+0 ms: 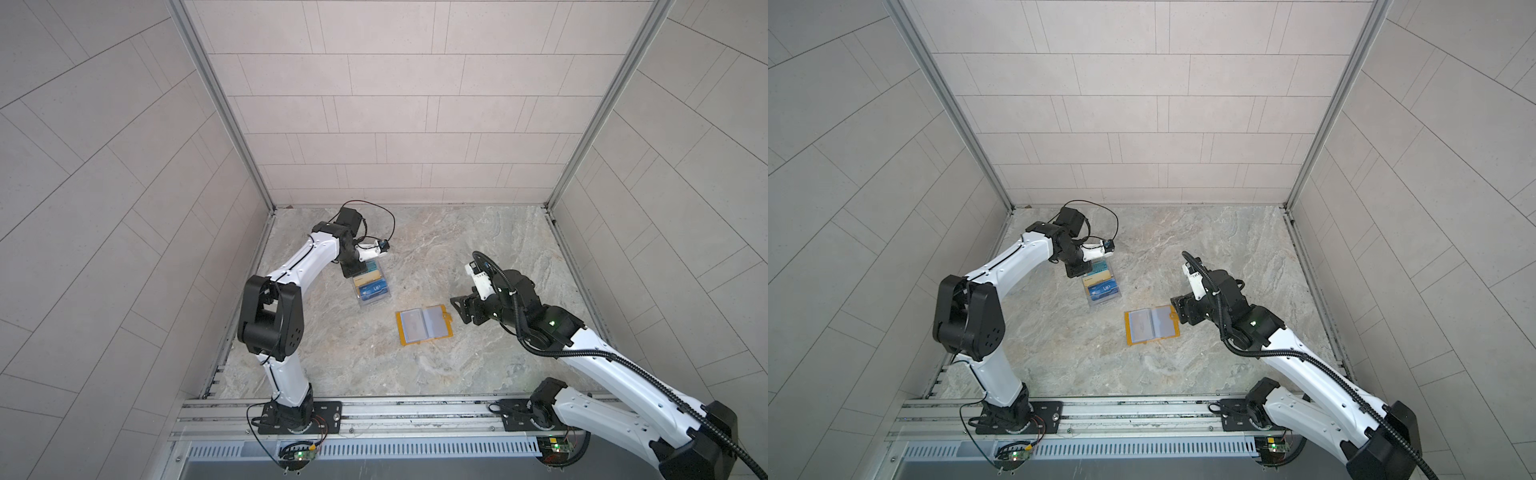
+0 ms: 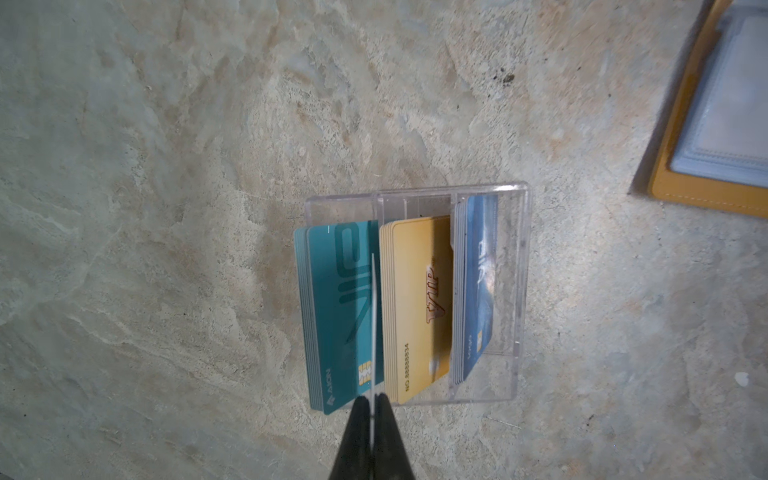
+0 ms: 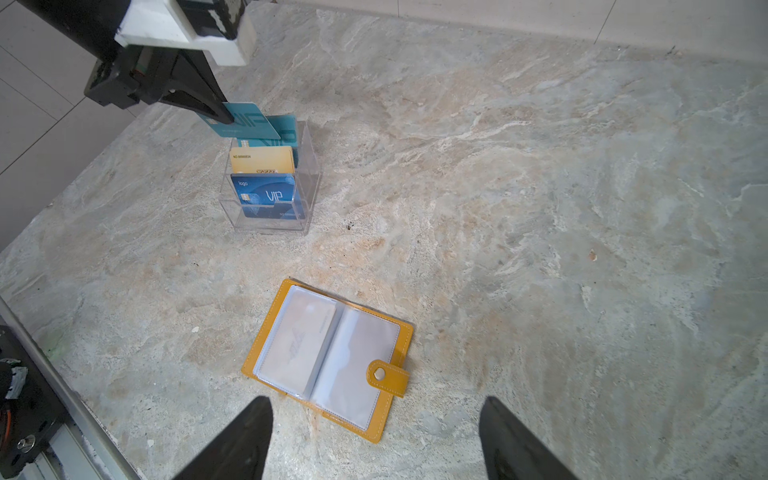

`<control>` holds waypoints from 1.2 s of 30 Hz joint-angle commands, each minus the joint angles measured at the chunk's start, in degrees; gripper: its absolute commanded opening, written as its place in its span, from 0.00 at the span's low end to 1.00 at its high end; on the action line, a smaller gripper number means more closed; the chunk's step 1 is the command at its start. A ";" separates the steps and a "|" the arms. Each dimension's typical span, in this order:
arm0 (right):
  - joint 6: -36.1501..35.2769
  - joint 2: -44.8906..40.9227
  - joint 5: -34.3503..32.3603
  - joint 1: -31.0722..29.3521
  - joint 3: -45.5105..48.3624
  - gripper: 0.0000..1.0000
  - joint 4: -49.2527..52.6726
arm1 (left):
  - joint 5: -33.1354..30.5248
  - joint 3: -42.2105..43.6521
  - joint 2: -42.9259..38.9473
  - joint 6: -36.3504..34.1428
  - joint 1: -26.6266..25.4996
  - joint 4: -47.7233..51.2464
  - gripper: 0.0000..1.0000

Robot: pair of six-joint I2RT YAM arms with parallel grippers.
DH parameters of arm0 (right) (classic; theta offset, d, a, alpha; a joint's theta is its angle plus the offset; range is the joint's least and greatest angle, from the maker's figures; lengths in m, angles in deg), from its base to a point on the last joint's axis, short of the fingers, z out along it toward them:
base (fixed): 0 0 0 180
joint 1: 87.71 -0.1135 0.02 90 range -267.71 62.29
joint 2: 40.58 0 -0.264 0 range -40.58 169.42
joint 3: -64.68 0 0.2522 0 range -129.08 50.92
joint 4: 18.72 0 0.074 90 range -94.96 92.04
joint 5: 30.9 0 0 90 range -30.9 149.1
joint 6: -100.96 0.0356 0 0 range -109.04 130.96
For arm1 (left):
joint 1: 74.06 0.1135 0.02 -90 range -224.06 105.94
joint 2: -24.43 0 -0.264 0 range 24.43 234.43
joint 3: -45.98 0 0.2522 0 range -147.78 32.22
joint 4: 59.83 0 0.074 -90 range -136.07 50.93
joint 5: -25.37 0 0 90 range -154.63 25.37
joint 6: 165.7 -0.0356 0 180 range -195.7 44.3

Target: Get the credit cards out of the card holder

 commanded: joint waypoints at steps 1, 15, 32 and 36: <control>0.58 -1.20 -1.16 0.24 -0.28 0.81 1.20 | 0.26 -1.99 1.34 -0.72 0.32 0.41 0.00; 0.84 -1.56 -1.25 0.20 0.35 0.81 1.12 | 2.00 -1.73 3.66 1.02 0.39 -2.01 0.00; 0.82 -2.10 -1.86 0.21 0.83 0.81 0.85 | 1.61 -0.85 4.98 1.47 0.86 -2.52 0.02; 0.90 -2.29 -2.05 0.25 0.96 0.81 0.85 | 1.26 -0.59 5.07 1.60 1.35 -2.83 0.03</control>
